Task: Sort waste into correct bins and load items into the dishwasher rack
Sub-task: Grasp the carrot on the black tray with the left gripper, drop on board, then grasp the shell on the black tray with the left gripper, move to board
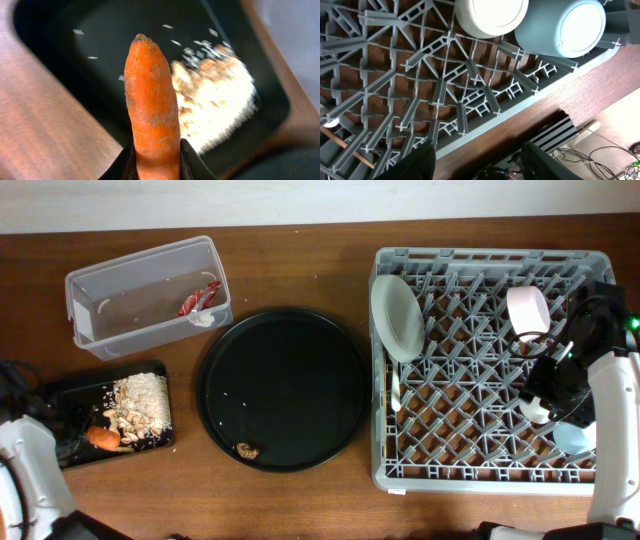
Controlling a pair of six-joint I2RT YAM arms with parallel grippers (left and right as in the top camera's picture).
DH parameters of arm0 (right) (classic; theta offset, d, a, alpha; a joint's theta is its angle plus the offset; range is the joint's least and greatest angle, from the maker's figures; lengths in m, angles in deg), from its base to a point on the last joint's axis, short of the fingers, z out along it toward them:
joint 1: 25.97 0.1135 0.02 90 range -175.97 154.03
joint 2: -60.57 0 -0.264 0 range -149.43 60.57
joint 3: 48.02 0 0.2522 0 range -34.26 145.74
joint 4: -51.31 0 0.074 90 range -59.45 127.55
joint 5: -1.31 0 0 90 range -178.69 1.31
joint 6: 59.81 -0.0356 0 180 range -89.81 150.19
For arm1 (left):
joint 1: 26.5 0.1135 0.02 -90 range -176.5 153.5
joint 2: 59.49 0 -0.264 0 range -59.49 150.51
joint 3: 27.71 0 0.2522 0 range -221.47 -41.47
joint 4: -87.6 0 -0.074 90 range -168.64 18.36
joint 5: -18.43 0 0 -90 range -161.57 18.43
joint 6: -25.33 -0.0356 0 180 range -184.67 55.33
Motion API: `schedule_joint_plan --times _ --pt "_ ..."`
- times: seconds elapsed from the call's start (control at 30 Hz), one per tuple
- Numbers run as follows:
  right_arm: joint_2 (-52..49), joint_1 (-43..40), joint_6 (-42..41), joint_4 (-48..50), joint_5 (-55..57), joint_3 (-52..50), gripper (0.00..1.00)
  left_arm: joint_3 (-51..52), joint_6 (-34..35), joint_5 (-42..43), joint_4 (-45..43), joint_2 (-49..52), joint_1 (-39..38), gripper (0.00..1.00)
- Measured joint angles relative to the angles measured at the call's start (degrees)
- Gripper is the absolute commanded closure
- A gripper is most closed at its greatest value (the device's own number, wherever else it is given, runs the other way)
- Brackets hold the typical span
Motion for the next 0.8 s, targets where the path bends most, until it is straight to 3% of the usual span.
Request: schedule_joint_plan --times 0.13,0.17,0.27,0.33,0.37,0.4,0.53,0.63,0.7,0.8 --pt "0.0 0.02 -0.02 -0.02 -0.04 0.0 0.42 0.52 4.7 -4.2 -4.26 7.45 1.33 0.93" --pt "0.0 0.0 0.0 0.0 -0.09 0.0 0.42 0.59 5.33 -4.48 -5.42 9.38 1.33 0.87" --pt "0.0 0.0 -0.02 0.02 -0.2 0.0 0.42 0.61 5.79 -4.87 -6.88 13.42 1.38 0.83" --pt "0.0 0.02 0.0 0.0 -0.2 0.0 0.42 0.61 5.95 -4.87 -7.13 15.04 1.38 0.67" --pt "0.0 0.0 0.0 0.0 -0.2 0.0 0.42 0.61 6.16 -4.85 -7.13 16.24 1.38 0.42" --pt "0.0 0.02 -0.02 0.0 -0.2 0.0 0.42 0.66 6.21 -4.87 -7.06 16.79 1.38 0.35" --pt "0.0 0.02 0.02 0.0 -0.2 0.0 0.42 0.72 6.34 -3.87 -6.93 16.87 1.38 0.27" --pt "0.0 0.02 -0.02 0.0 -0.22 0.0 0.42 -2.51 4.35 2.69 -3.54 16.33 0.28 0.26" --pt "0.0 0.02 0.0 0.0 -0.22 0.0 0.42 -3.89 1.99 6.6 -3.15 10.03 -7.26 0.22" --pt "0.0 0.0 -0.02 0.0 -0.24 0.0 0.42 -4.09 -0.98 8.94 3.15 6.45 -28.06 0.17"
